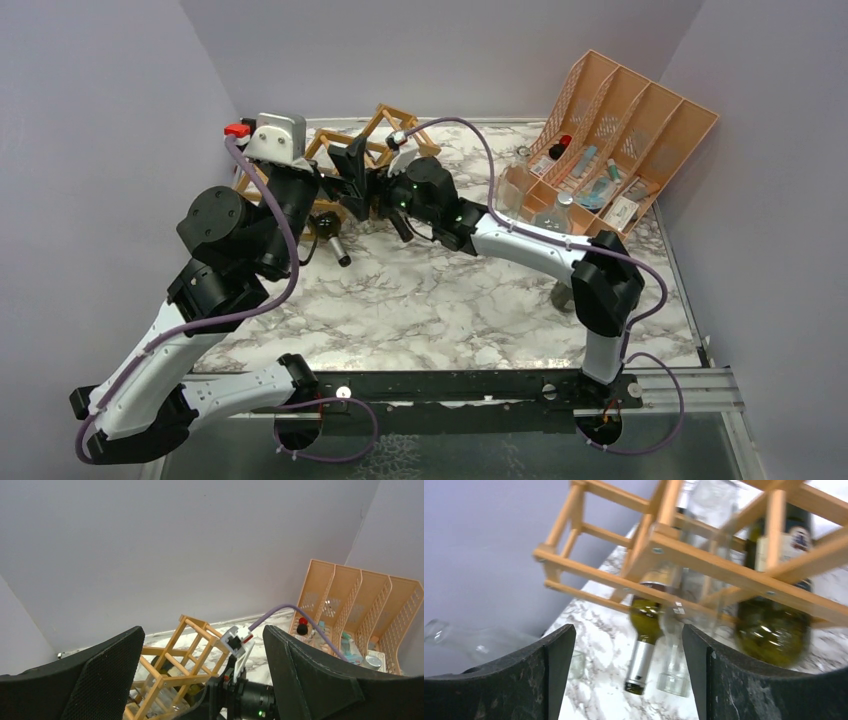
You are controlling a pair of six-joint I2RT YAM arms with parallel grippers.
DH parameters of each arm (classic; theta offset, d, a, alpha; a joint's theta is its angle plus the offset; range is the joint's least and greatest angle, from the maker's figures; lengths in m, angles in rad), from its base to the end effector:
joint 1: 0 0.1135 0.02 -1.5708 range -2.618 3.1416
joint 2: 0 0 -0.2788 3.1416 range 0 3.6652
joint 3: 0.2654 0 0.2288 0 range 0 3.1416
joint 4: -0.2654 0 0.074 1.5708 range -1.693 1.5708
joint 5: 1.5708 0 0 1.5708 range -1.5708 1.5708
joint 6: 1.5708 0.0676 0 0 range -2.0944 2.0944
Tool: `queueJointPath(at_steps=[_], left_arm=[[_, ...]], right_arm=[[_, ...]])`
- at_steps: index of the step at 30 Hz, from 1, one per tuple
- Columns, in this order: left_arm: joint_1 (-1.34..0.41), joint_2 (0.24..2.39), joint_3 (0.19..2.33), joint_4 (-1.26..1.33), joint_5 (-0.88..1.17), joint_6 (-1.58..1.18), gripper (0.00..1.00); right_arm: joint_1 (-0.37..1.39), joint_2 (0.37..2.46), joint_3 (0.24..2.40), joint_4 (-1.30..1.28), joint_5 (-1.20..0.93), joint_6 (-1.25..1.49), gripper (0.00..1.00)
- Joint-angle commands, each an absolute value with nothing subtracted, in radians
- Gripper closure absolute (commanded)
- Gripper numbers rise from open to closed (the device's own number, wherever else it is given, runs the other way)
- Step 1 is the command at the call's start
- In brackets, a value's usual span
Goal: Put the wine bottle on the wine rack
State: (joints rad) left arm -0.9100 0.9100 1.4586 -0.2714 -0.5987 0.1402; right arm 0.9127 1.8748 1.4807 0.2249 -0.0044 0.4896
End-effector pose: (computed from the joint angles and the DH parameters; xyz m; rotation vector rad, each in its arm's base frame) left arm 0.1104 -0.0799 0.5355 0.1842 1.3349 -0.2634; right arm 0.2872 0.3720 0.3263 -0.3929 1.8131 1.0128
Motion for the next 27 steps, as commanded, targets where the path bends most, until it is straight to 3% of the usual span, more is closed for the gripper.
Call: queueJointPath(at_steps=[1, 14, 21, 27], left_arm=[[-0.908, 0.892, 1.51, -0.255, -0.568, 0.14, 0.06], [-0.908, 0.861, 1.523, -0.256, -0.549, 0.12, 0.08], [-0.908, 0.864, 1.527, -0.265, -0.551, 0.115, 0.08], [-0.909, 0.861, 1.527, -0.276, -0.548, 0.103, 0.08]], right_arm=[[0.983, 1.854, 1.469, 0.322, -0.153, 0.366, 0.21], [1.156, 2.101, 1.809, 0.294, -0.317, 0.195, 0.22], [1.19, 2.206, 1.942, 0.284, -0.449, 0.144, 0.19], [1.223, 2.288, 2.03, 0.262, -0.423, 0.125, 0.14]])
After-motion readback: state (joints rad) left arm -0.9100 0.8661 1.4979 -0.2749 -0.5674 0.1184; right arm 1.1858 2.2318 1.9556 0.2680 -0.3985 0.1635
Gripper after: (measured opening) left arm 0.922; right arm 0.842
